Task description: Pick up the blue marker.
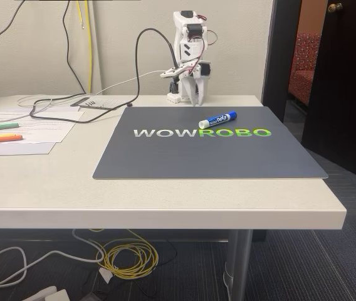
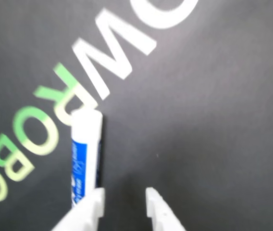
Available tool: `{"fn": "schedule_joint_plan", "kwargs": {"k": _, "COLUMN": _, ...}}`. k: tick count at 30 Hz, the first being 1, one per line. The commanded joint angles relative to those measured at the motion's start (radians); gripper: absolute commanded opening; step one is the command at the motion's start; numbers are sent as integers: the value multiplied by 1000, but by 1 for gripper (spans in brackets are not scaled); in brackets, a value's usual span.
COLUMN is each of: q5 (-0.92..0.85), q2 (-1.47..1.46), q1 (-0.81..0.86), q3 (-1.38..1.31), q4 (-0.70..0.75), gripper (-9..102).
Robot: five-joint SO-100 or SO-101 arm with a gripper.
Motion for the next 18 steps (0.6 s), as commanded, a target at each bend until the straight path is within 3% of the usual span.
{"fn": "schedule_joint_plan", "kwargs": {"k": 1, "q5": 31, "q2": -43, "q1": -26, "q3": -75, "q4": 32, "gripper": 18}}
{"fn": "schedule_joint_plan", "kwargs": {"k": 18, "q5": 77, "q2": -325, "q1": -150, "q3": -314, "q4": 129, "gripper": 25}}
